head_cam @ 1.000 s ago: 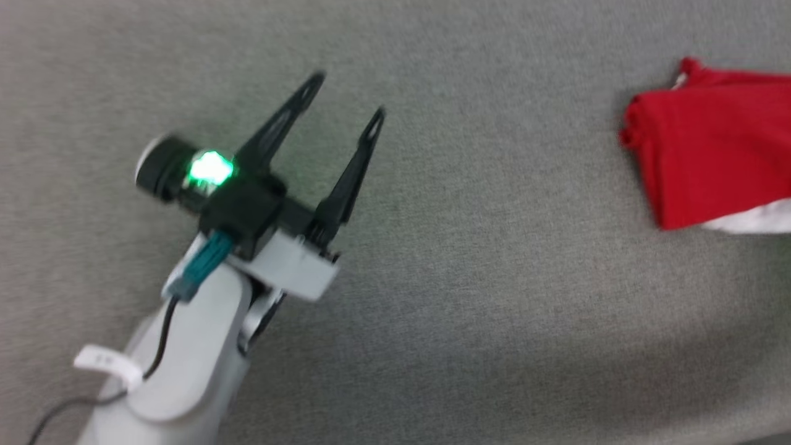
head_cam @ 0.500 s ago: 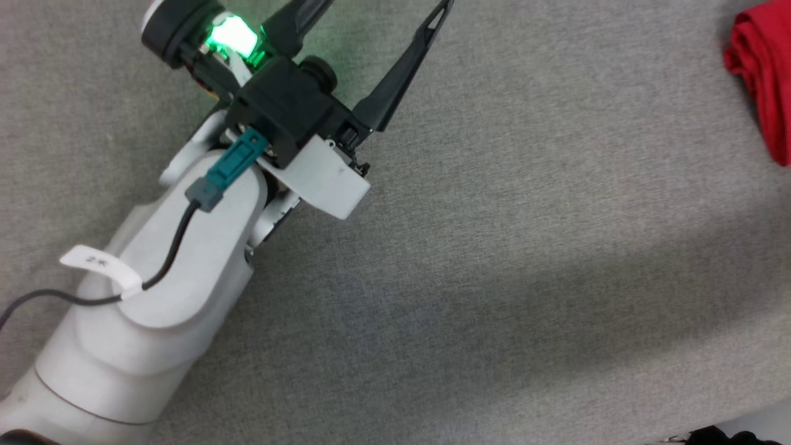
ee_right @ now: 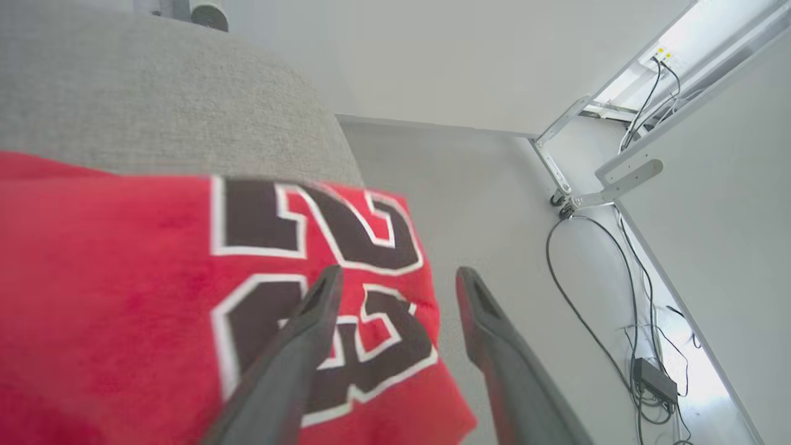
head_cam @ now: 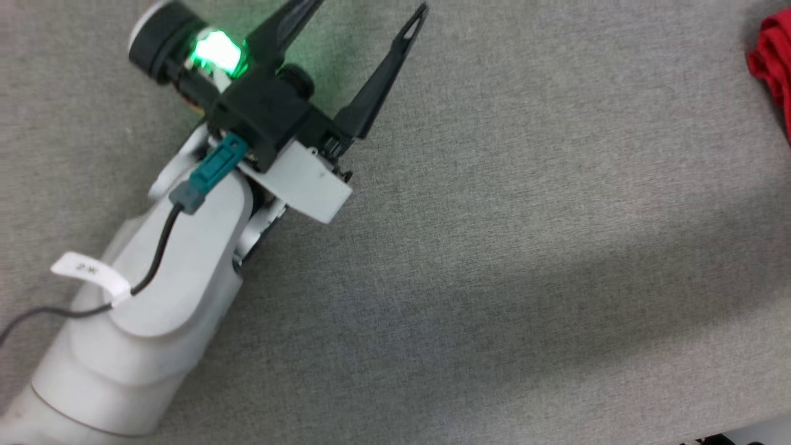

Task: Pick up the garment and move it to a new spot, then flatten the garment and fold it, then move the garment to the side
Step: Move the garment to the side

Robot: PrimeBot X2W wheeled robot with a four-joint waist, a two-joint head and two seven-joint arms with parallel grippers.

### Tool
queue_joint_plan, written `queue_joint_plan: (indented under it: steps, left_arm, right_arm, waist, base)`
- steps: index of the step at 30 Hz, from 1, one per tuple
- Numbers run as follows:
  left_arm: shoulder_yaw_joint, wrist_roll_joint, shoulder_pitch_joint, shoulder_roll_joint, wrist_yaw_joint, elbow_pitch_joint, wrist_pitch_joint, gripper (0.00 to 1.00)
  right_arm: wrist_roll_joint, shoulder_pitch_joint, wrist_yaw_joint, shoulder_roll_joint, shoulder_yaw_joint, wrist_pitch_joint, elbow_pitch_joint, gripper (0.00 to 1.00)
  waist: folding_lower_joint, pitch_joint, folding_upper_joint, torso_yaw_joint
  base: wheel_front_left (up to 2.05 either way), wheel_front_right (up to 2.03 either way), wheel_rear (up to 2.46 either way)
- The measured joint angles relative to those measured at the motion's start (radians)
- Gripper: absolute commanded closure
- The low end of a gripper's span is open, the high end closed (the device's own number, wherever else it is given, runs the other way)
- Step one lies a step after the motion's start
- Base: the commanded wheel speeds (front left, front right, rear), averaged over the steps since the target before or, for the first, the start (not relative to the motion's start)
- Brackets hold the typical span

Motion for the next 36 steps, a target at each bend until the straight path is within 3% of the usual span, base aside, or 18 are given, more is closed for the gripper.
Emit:
queue_joint_plan:
  steps: [9, 16, 22, 36]
  left_arm:
    - [0.114, -0.007, 0.202, -0.050, 0.000, 0.009, 0.000, 0.00]
    - [0.210, -0.007, 0.413, -0.108, 0.000, 0.021, 0.000, 0.00]
    - [0.290, -0.014, 0.578, -0.156, 0.000, 0.035, 0.000, 0.00]
    - [0.471, -0.006, 0.865, -0.248, 0.000, 0.008, 0.000, 0.00]
  right_arm:
    - [-0.038, 0.059, 0.000, 0.001, 0.091, -0.037, -0.023, 0.00]
    - [-0.036, 0.163, 0.000, 0.043, 0.125, -0.044, -0.124, 0.00]
    - [-0.040, 0.314, 0.000, 0.079, 0.068, -0.044, -0.289, 0.00]
    - [-0.116, 0.692, 0.000, 0.249, -0.027, -0.044, -0.591, 0.00]
  waist:
    - [0.0000, -0.106, 0.0000, 0.019]
    - [0.0000, -0.219, 0.0000, 0.054]
    - [0.0000, -0.324, 0.0000, 0.096]
    - [0.0000, -0.545, 0.0000, 0.209]
  base:
    - [0.00, 0.00, 0.00]
    - [0.00, 0.00, 0.00]
    - [0.00, 0.00, 0.00]
    - [0.00, 0.00, 0.00]
